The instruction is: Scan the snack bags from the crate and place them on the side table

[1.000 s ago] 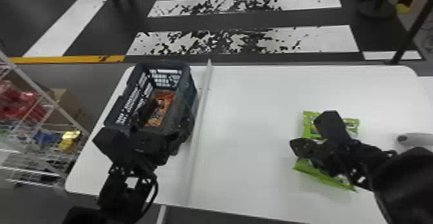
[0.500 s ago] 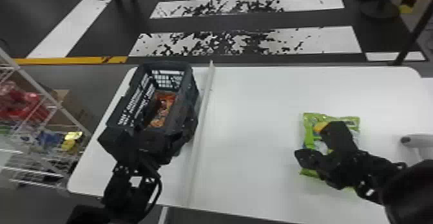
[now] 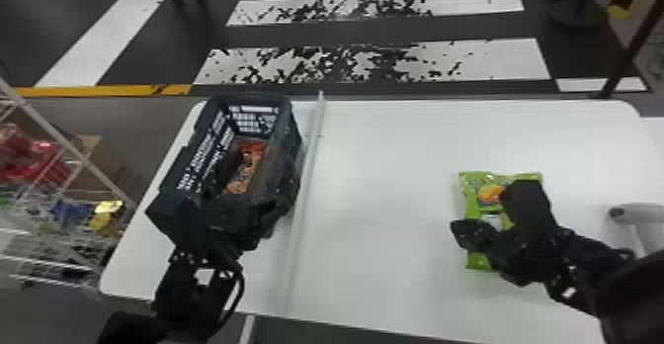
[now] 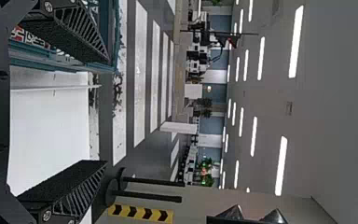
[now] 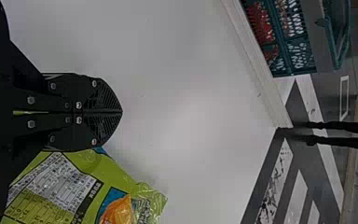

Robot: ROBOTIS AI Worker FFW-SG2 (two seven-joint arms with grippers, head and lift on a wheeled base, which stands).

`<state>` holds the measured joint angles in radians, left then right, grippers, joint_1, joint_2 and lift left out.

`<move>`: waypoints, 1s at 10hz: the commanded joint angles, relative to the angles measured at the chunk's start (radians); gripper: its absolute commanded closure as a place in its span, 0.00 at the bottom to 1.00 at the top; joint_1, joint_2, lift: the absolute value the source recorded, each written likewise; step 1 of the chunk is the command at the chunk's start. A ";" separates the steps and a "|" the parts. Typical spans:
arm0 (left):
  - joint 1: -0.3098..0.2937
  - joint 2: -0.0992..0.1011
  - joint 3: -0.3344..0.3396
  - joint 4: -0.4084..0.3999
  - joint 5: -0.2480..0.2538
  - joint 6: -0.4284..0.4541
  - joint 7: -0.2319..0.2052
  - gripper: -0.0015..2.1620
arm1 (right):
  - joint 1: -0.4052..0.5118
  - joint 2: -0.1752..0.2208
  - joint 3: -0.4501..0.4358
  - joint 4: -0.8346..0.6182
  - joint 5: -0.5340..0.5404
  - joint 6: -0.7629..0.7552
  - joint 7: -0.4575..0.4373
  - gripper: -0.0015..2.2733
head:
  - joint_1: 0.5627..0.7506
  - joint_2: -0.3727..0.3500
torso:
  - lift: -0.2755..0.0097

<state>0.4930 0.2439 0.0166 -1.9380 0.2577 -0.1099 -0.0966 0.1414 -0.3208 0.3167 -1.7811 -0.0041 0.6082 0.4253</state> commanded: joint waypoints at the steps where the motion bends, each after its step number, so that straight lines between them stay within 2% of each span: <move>1: -0.001 0.000 -0.004 -0.003 0.000 -0.001 0.002 0.05 | 0.060 0.005 -0.071 -0.113 -0.066 0.014 -0.003 0.71 | 0.70 0.77 | 0.79; 3: -0.001 0.000 -0.010 -0.004 0.000 -0.001 0.002 0.05 | 0.119 0.026 -0.188 -0.208 -0.099 0.038 -0.008 0.20 | 0.70 0.75 | 0.79; 4: -0.001 0.000 -0.010 -0.003 0.000 -0.001 0.002 0.05 | 0.149 0.037 -0.252 -0.238 -0.126 0.048 -0.010 0.07 | 0.70 0.73 | 0.79; 7: -0.002 0.000 -0.010 0.001 0.000 -0.001 0.002 0.05 | 0.195 0.052 -0.413 -0.262 -0.168 0.060 -0.028 0.05 | 0.70 0.62 | 0.79; 10: -0.004 0.002 -0.010 0.002 0.000 0.002 0.002 0.05 | 0.193 0.052 -0.530 -0.212 -0.169 0.072 -0.046 0.05 | 0.70 0.47 | 0.79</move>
<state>0.4893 0.2454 0.0052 -1.9360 0.2577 -0.1109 -0.0953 0.3376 -0.2681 -0.1904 -2.0084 -0.1732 0.6783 0.3787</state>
